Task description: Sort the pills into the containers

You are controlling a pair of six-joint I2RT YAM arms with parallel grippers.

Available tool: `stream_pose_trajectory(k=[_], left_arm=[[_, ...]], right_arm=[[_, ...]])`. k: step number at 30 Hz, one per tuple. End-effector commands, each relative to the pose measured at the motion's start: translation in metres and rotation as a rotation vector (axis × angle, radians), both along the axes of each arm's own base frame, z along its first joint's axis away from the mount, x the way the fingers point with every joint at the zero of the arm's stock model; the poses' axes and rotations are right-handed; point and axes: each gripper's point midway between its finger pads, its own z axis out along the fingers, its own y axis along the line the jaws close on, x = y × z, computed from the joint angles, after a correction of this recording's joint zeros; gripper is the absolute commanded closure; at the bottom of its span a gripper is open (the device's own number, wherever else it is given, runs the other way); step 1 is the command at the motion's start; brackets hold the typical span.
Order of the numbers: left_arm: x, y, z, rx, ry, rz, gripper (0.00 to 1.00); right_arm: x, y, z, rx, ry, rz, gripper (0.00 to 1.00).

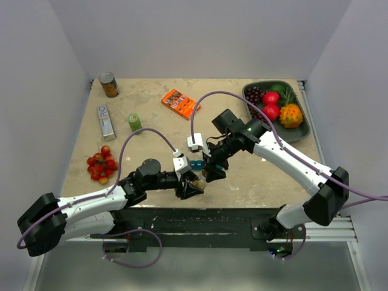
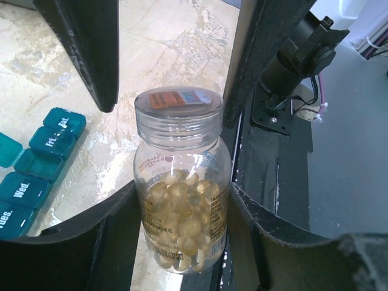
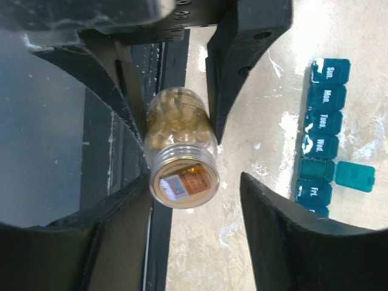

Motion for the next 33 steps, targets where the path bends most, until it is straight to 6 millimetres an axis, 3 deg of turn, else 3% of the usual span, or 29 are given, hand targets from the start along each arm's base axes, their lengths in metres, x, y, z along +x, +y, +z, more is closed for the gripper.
stream_pose_trajectory(k=[1, 3, 7, 11, 15, 21, 33], left_arm=[[0.002, -0.001, 0.015, -0.052, -0.04, -0.002, 1.0], [0.002, -0.002, 0.016, -0.052, -0.04, -0.003, 1.0], [0.002, -0.002, 0.015, -0.051, -0.039, -0.003, 1.0], [-0.003, -0.003, 0.015, -0.052, -0.034, -0.032, 1.0], [-0.011, -0.004, 0.017, -0.057, -0.018, -0.079, 1.0], [-0.023, -0.006, 0.019, -0.066, 0.016, -0.147, 1.0], [-0.028, -0.004, 0.023, -0.07, 0.023, -0.167, 1.0]], right_arm=[[-0.002, 0.002, 0.007, 0.028, 0.003, 0.01, 0.42], [-0.003, 0.003, 0.008, 0.036, 0.013, 0.015, 0.48], [-0.007, 0.006, 0.01, 0.055, 0.019, 0.061, 0.7], [-0.018, 0.005, 0.018, 0.108, 0.002, 0.176, 0.76], [-0.033, 0.005, 0.034, 0.219, -0.084, 0.353, 0.76], [-0.029, 0.009, 0.05, 0.277, -0.206, 0.506, 0.76], [-0.005, 0.008, 0.056, 0.218, -0.275, 0.389, 0.8]])
